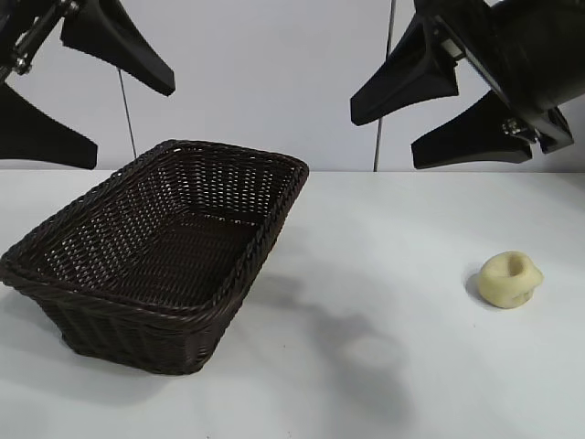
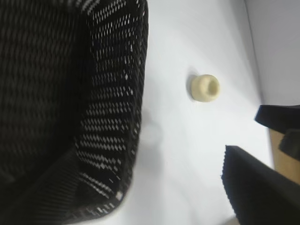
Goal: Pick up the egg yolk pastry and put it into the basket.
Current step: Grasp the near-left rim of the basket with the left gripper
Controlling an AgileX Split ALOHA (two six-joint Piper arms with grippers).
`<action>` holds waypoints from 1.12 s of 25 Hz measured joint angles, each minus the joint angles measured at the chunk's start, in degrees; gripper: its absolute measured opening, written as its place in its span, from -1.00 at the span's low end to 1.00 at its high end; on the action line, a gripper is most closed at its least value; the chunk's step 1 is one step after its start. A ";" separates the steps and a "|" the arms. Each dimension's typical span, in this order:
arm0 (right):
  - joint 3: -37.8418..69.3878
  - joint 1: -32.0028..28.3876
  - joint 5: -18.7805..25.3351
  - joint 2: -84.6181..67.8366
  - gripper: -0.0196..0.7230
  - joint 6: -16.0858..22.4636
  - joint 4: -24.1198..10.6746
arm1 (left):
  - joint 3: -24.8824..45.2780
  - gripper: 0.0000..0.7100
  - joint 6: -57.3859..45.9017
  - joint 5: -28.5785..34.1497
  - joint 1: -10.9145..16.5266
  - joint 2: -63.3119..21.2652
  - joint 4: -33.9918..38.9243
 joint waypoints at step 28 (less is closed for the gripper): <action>0.00 0.00 0.02 0.00 0.48 0.00 0.00 | 0.00 0.71 -86.52 1.19 -17.61 6.12 52.12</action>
